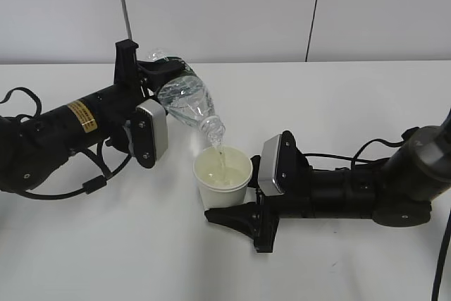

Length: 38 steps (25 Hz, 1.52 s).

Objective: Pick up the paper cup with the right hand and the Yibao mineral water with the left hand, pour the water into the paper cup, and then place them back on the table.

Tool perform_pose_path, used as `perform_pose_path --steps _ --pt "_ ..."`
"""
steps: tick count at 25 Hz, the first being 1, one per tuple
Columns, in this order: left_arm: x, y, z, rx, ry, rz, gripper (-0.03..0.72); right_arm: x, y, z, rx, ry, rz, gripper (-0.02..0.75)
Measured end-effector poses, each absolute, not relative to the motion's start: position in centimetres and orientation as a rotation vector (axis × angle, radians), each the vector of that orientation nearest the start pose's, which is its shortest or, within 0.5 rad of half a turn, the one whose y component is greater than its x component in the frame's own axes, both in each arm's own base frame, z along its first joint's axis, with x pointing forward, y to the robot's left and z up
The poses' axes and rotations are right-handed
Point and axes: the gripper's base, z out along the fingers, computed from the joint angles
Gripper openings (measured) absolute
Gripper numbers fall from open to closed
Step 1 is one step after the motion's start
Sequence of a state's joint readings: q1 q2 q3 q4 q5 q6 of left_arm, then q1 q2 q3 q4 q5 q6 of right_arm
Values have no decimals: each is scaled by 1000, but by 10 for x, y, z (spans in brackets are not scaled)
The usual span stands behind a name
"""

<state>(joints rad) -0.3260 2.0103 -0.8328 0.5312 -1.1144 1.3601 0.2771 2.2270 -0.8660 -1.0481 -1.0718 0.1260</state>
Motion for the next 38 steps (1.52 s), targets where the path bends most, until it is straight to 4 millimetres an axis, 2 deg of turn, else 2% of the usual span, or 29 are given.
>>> perform_pose_path --steps 38 --pt "339 -158 148 1519 594 617 318 316 162 60 -1245 1531 712 522"
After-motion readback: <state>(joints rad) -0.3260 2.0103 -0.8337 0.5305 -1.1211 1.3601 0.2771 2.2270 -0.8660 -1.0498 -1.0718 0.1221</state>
